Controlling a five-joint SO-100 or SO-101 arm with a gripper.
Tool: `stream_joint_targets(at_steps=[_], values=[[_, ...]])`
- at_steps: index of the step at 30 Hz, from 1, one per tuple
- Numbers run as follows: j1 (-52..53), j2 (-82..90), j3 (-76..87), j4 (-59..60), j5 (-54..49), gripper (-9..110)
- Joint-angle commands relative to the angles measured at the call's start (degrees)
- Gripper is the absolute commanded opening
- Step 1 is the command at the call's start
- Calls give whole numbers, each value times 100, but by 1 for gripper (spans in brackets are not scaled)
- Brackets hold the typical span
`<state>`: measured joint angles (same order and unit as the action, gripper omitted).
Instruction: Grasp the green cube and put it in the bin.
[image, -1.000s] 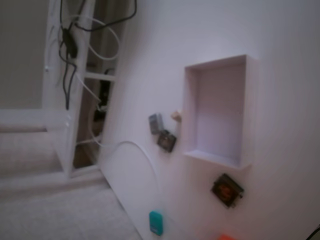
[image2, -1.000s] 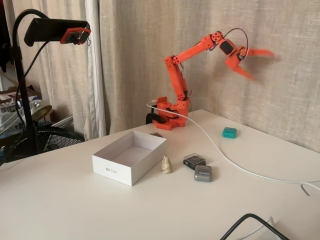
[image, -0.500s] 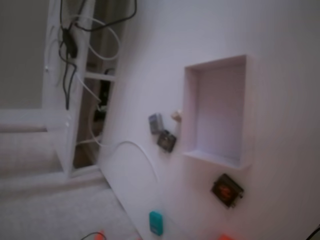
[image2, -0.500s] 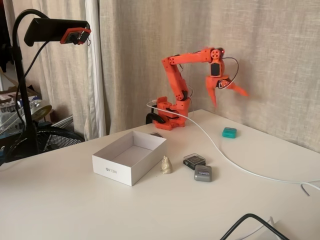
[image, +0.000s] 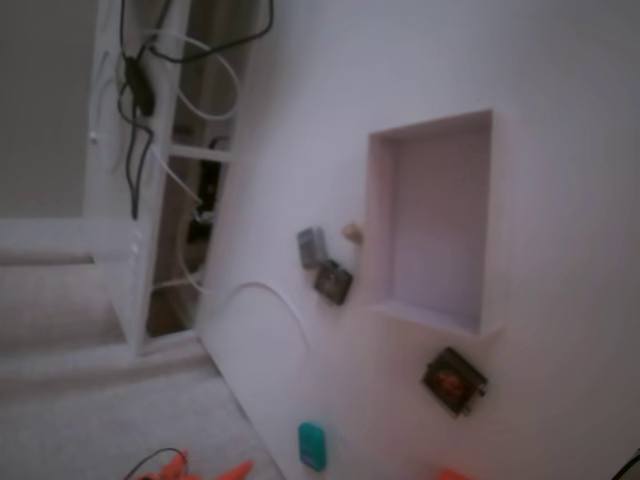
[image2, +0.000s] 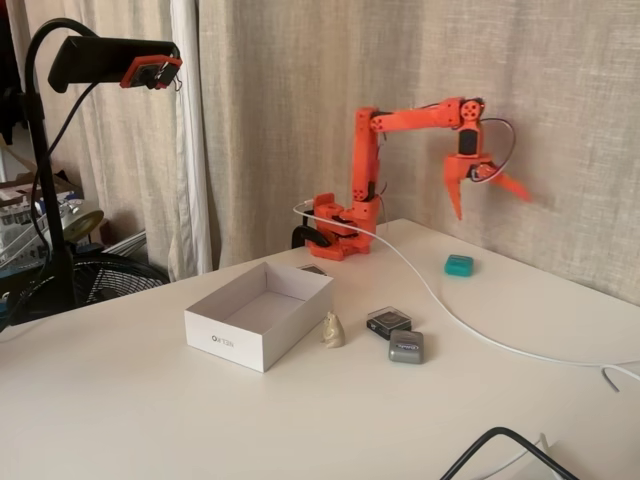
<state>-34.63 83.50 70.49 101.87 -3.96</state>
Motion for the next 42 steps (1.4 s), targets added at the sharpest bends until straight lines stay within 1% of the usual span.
stream_joint_targets(at_steps=[1,4,7,9,12,13,14,16,18,22,30,37,42], values=[[-132,-105,-334,-105,-9,60],[-167,413,589,-255,-18,60],[-176,747,1134,-70,-18,60],[-176,668,1143,-88,-35,60],[-185,123,562,-88,-35,59],[-202,-62,352,-88,-35,53],[-229,-220,167,-70,-35,50],[-255,-510,-35,-53,-35,49],[-290,-677,-88,18,-35,43],[-387,-483,448,26,-26,38],[-167,914,2250,35,-35,38],[185,800,2733,-202,-18,38],[229,800,3023,-396,-9,38]])
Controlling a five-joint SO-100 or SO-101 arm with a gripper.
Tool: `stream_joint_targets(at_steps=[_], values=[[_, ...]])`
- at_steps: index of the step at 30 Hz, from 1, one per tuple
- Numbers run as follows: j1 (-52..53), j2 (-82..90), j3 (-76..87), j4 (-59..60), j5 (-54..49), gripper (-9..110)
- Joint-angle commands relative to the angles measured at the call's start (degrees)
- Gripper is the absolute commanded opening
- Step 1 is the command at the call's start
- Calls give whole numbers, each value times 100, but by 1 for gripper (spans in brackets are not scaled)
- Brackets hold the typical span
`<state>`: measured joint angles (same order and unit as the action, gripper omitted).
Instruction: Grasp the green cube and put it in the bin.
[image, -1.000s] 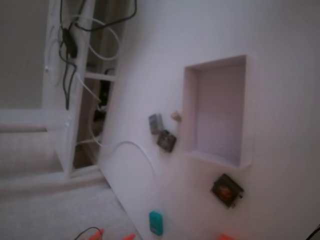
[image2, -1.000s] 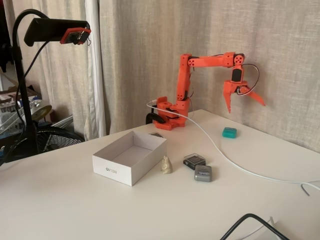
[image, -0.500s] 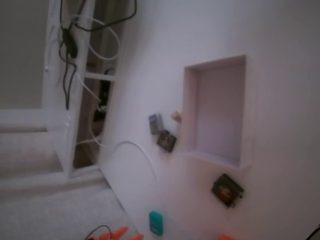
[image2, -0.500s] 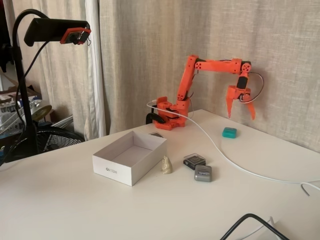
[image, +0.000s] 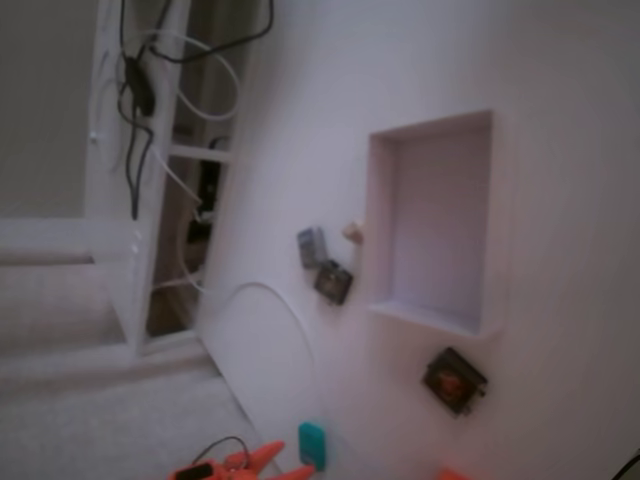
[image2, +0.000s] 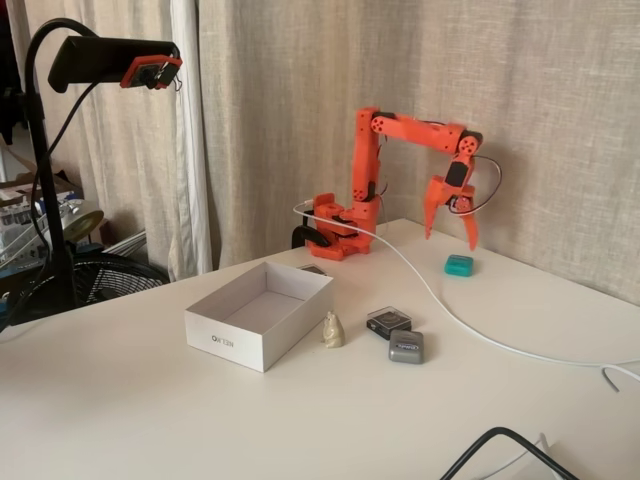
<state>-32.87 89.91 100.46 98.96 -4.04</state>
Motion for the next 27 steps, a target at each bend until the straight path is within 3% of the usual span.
stream_joint_targets(at_steps=[1,15,27], values=[[62,141,26,-149,0,38],[123,-62,589,-1503,-9,38],[-9,88,1345,-1898,-26,38]])
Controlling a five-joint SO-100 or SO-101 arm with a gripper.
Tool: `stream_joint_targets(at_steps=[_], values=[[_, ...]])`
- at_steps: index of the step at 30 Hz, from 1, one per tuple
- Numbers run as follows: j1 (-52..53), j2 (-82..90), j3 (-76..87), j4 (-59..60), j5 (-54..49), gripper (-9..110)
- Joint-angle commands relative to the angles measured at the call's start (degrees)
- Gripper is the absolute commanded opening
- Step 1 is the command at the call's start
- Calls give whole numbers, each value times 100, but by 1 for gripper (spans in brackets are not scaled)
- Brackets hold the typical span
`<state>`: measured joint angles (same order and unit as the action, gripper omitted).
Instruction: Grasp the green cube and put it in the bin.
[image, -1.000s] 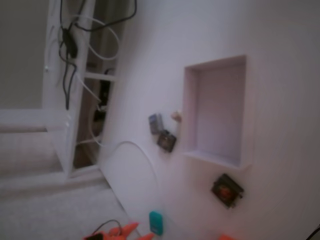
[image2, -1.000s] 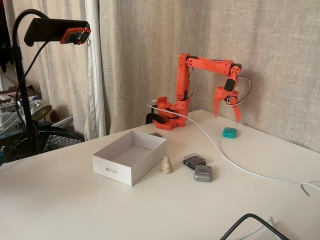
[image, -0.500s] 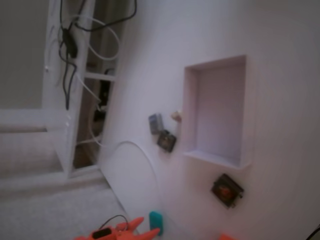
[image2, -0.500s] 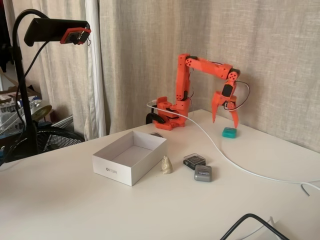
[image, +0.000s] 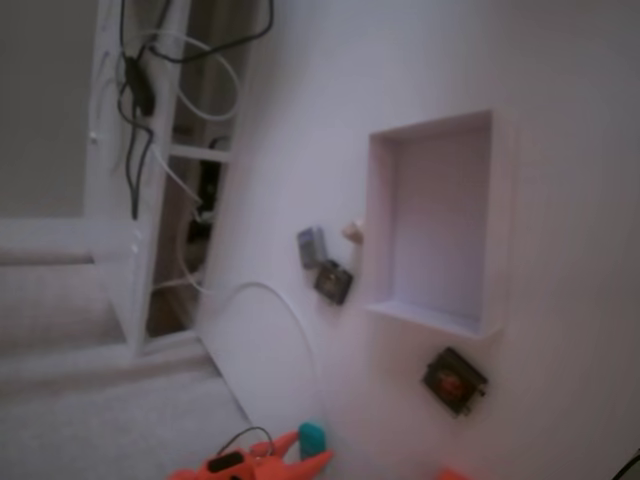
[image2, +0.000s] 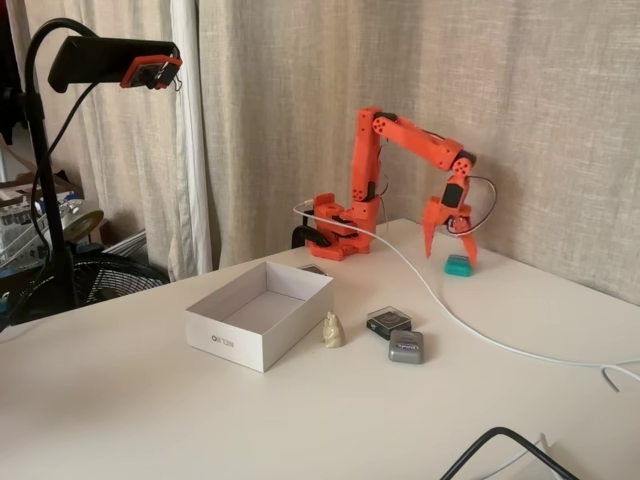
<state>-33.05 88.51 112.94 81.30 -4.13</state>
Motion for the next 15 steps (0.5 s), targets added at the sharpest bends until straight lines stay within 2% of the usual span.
stream_joint_targets(at_steps=[1,7,15], values=[[9,229,141,-149,-18,38],[-53,-9,105,-870,0,38],[-158,35,149,-571,0,38]])
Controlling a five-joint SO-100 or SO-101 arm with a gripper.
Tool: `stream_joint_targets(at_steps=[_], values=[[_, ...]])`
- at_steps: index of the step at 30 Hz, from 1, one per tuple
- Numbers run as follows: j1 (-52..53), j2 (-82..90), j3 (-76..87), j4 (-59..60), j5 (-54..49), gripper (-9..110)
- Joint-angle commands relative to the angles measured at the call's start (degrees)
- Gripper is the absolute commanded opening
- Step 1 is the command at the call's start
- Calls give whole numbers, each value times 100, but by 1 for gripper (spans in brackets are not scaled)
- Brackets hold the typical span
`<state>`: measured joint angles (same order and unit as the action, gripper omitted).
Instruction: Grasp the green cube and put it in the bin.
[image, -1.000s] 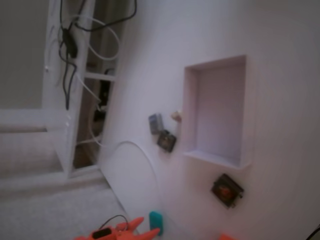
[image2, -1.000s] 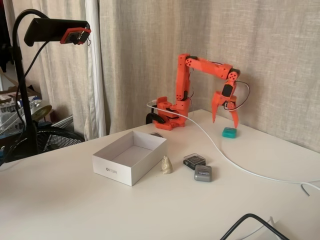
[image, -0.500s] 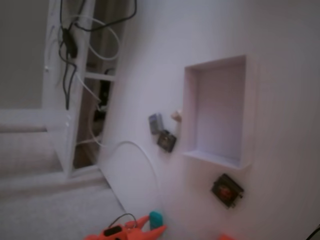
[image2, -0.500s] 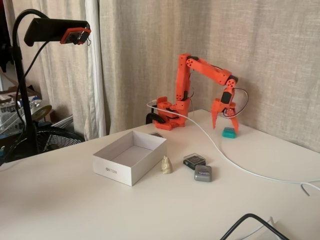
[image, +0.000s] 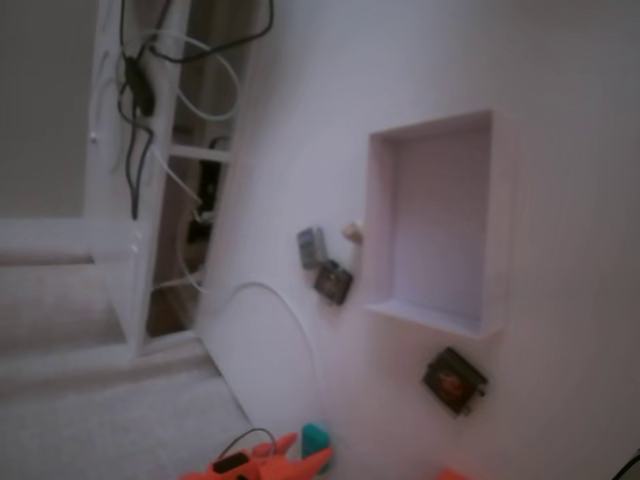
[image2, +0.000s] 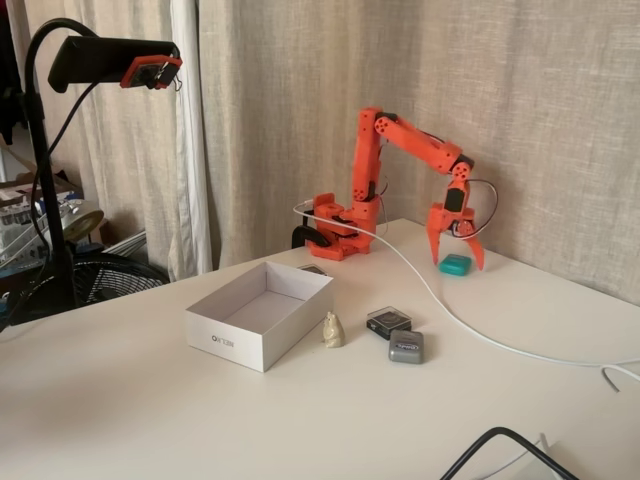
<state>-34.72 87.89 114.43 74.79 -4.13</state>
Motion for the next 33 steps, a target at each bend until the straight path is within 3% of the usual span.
stream_joint_targets(at_steps=[1,9,12,33], values=[[9,105,18,114,0,38],[70,149,105,-176,9,37],[62,149,114,-44,9,21],[-53,290,316,-299,-9,19]])
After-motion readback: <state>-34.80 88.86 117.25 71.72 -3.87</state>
